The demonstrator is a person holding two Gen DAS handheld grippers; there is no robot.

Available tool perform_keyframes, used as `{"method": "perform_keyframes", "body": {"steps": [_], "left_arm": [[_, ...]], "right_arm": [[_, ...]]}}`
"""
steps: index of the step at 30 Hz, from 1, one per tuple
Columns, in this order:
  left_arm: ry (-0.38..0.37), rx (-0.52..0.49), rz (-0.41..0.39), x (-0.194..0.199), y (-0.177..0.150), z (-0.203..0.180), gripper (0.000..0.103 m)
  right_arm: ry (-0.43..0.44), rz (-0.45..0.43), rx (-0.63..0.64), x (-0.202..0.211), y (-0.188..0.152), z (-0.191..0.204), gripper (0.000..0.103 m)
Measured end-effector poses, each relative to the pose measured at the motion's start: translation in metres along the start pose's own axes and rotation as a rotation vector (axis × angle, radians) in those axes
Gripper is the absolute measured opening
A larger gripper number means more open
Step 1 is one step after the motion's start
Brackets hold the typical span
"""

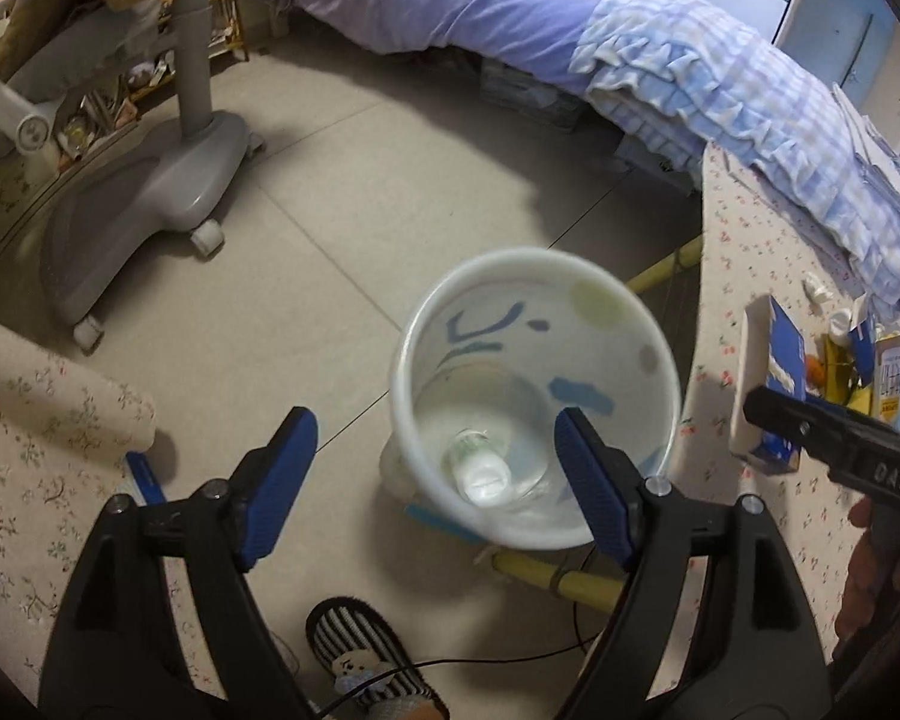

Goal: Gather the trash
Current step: 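Carry the bottle and blue box to the white bin and release both, then move both tools back over the table toward the remaining trash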

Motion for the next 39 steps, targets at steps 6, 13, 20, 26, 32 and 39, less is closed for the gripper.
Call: {"method": "perform_keyframes", "body": {"steps": [6, 13, 20, 26, 32, 39], "left_arm": [[0.020, 0.042, 0.010, 0.004, -0.003, 0.012, 0.084], [0.049, 0.065, 0.017, 0.005, -0.006, 0.023, 0.086], [0.038, 0.050, 0.010, 0.010, -0.007, 0.017, 0.090], [0.015, 0.030, -0.005, 0.016, -0.009, 0.003, 0.096], [-0.030, 0.019, -0.010, 0.022, -0.011, -0.021, 0.097], [-0.072, -0.005, -0.033, 0.032, -0.010, -0.053, 0.097]], "right_arm": [[0.013, 0.004, 0.022, -0.014, 0.002, 0.019, 0.076], [0.061, -0.036, 0.058, -0.009, 0.004, 0.034, 0.086], [0.004, -0.079, 0.058, 0.015, 0.002, 0.026, 0.086], [-0.068, -0.119, 0.023, 0.050, -0.003, -0.002, 0.086], [-0.118, -0.161, -0.022, 0.085, -0.015, -0.040, 0.086], [-0.198, -0.172, -0.070, 0.119, -0.034, -0.098, 0.086]]}}
Point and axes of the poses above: each gripper's, at about its wrist camera, not at the fingertips, and x roughly against the way its jaws point, z to its left, y to its top, the point moved 4 cm from there along -x, roughly the way its jaws point, and after that the axes turned 1 degree about -y, right-handed, at the moved point
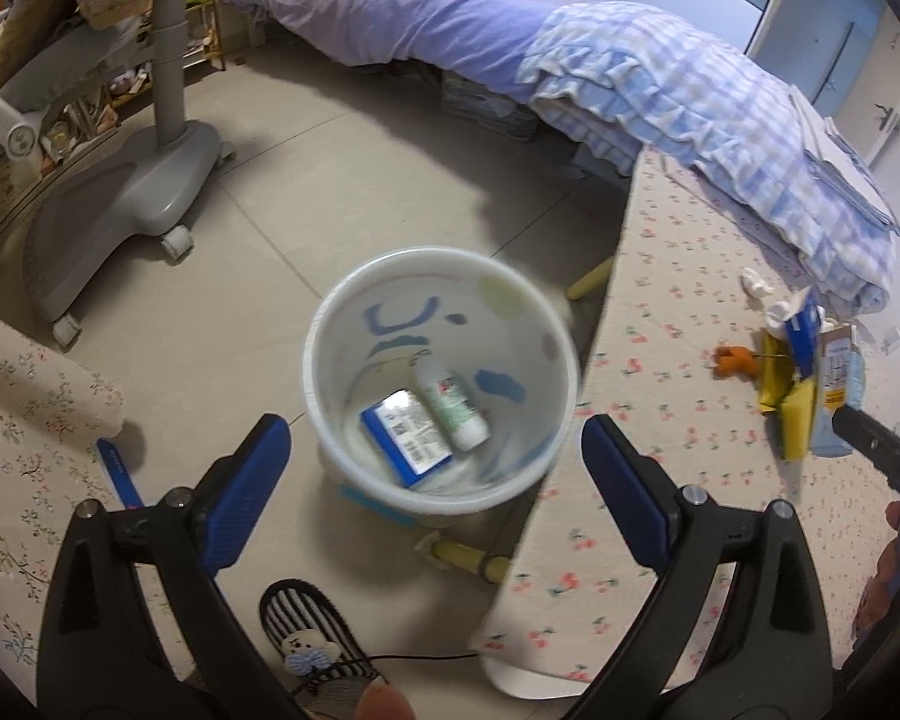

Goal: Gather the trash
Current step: 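Move both tools back over the table toward the remaining trash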

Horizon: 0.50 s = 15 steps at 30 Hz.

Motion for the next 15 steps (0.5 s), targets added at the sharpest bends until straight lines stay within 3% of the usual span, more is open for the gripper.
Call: {"method": "perform_keyframes", "body": {"steps": [15], "left_arm": [[-0.061, -0.085, -0.006, -0.008, 0.005, -0.085, 0.097]], "right_arm": [[-0.068, -0.005, -0.152, 0.028, -0.003, -0.112, 0.086]]}}
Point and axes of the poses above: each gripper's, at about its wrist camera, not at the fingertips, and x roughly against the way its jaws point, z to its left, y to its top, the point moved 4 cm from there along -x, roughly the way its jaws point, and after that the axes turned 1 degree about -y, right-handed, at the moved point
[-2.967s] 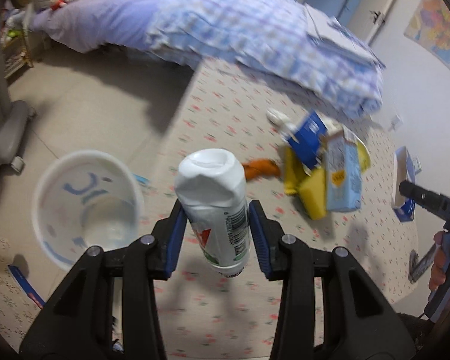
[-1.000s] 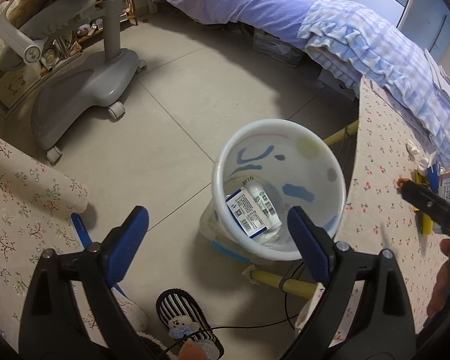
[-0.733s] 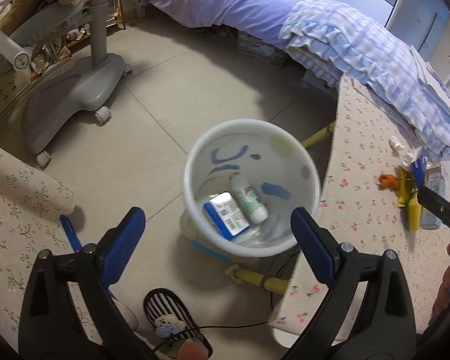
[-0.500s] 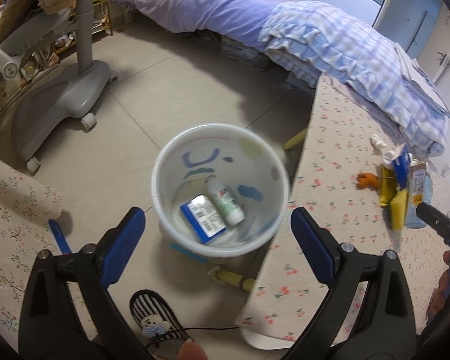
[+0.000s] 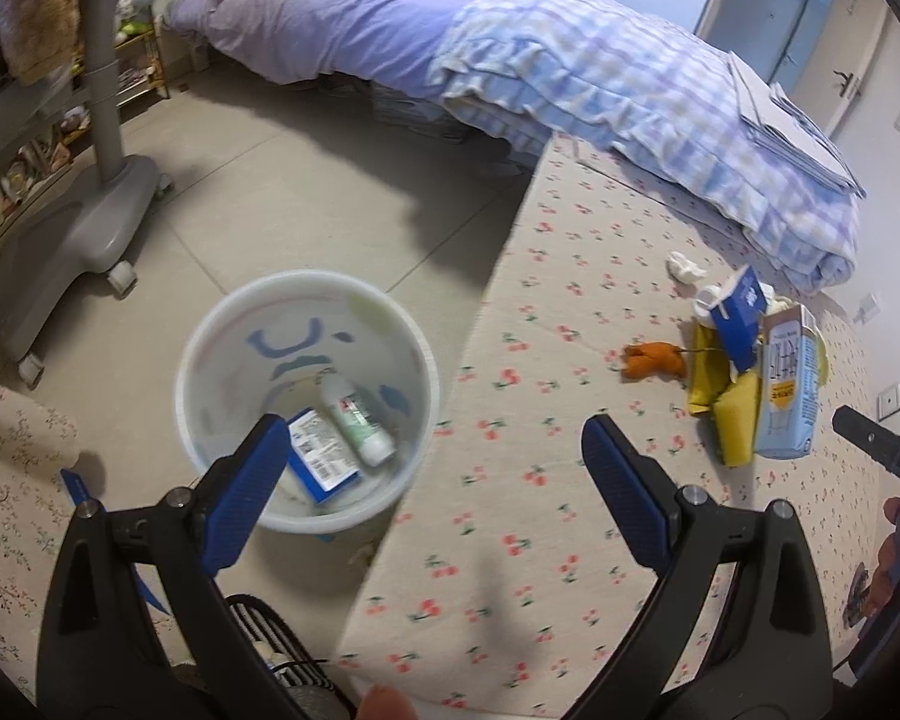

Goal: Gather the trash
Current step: 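Move both tools back over the table toward the remaining trash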

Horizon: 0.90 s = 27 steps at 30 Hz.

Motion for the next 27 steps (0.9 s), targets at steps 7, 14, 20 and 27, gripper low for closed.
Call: {"method": "perform_keyframes", "body": {"steps": [7, 14, 20, 27], "left_arm": [[-0.049, -0.028, 0.018, -0.011, 0.006, -0.035, 0.097], [-0.081, -0.052, 0.041, -0.025, 0.012, -0.068, 0.097], [-0.109, -0.063, 0.066, -0.043, 0.017, -0.090, 0.097], [-0.120, -0.110, 0.082, -0.079, 0.026, -0.110, 0.087]], "right_arm": [[-0.034, 0.019, -0.065, -0.005, 0.010, -0.044, 0.086], [-0.052, 0.060, -0.122, -0.018, 0.011, -0.078, 0.086], [-0.035, 0.093, -0.185, -0.031, 0.013, -0.101, 0.086], [-0.030, 0.114, -0.242, -0.048, 0.018, -0.115, 0.085]]}}
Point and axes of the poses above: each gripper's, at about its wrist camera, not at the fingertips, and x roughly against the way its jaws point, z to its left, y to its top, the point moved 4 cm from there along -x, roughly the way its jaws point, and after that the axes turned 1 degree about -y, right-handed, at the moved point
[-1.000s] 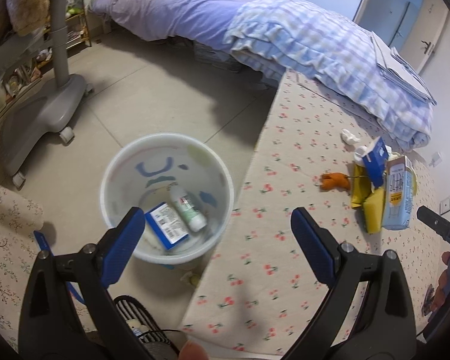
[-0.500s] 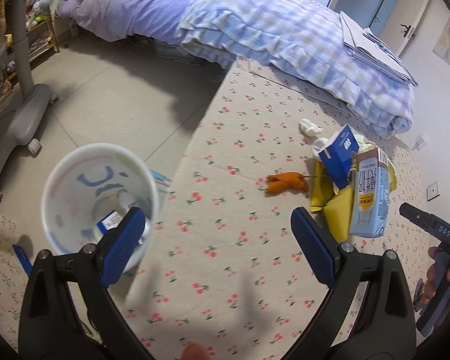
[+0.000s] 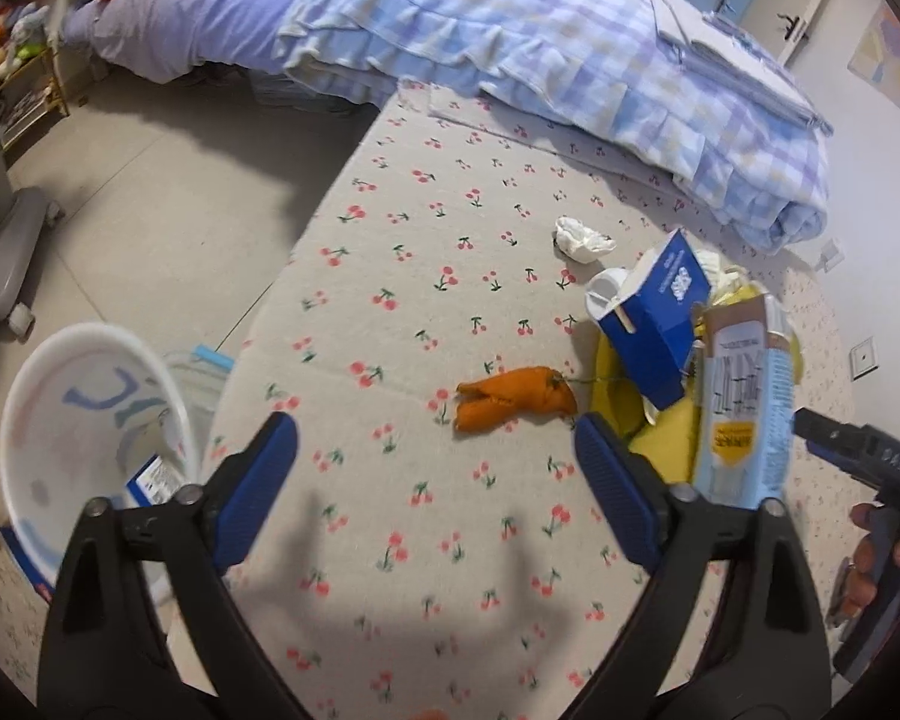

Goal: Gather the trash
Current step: 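Move both tools back over the table toward the remaining trash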

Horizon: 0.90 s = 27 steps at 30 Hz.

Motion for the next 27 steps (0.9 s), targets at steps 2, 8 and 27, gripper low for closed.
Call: {"method": "perform_keyframes", "body": {"steps": [2, 8, 27], "left_arm": [[-0.007, -0.018, 0.004, -0.011, 0.004, -0.002, 0.081], [0.022, -0.093, 0.036, -0.036, 0.004, -0.002, 0.074], [0.148, 0.028, -0.138, -0.010, -0.076, -0.038, 0.087]], "right_arm": [[0.014, -0.007, -0.020, -0.002, 0.004, -0.002, 0.084], [0.004, -0.028, 0.021, -0.006, 0.015, 0.004, 0.084], [-0.144, -0.162, 0.218, -0.018, -0.055, -0.033, 0.085]]}}
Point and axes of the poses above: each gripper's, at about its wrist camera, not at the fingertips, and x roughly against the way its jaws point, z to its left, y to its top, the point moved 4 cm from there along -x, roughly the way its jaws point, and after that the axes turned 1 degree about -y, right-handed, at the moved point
